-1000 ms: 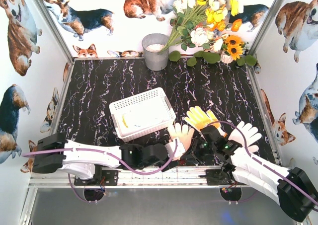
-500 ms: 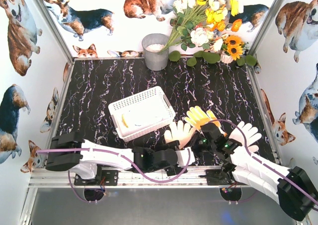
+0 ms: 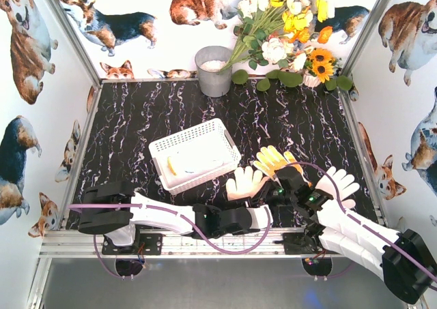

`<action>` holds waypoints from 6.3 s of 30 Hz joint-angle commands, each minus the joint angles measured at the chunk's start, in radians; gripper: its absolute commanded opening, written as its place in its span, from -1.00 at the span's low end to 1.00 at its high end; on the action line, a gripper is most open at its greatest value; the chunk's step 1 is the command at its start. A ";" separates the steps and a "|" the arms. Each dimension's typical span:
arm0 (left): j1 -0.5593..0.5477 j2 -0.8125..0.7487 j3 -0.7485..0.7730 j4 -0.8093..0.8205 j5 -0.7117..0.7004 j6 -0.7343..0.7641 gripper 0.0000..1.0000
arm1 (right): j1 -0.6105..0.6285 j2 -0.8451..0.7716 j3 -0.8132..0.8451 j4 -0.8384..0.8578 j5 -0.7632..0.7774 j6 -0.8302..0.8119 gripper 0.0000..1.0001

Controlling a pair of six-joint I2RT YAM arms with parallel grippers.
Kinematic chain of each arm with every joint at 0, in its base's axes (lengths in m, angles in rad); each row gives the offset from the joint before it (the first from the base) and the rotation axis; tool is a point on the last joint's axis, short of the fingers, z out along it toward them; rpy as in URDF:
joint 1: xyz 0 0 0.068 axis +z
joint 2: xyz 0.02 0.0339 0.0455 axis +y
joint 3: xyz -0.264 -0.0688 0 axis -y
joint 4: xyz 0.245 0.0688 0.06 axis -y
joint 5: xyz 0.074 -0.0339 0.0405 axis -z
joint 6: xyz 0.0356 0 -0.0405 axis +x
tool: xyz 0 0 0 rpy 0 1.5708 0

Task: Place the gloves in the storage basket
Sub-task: Pick up the glove from the center of the board, then place the glove in the bin.

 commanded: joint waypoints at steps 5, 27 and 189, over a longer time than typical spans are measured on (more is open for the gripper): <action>0.011 0.043 0.022 0.004 -0.084 -0.017 -0.73 | 0.000 -0.031 0.045 0.054 -0.028 0.007 -0.97; 0.017 -0.034 -0.027 0.020 -0.117 -0.074 -1.00 | -0.001 -0.211 -0.041 0.001 0.294 0.118 0.38; 0.970 -0.081 0.008 -0.204 0.019 0.686 -1.00 | 0.312 1.098 0.886 0.481 0.781 -0.258 -1.00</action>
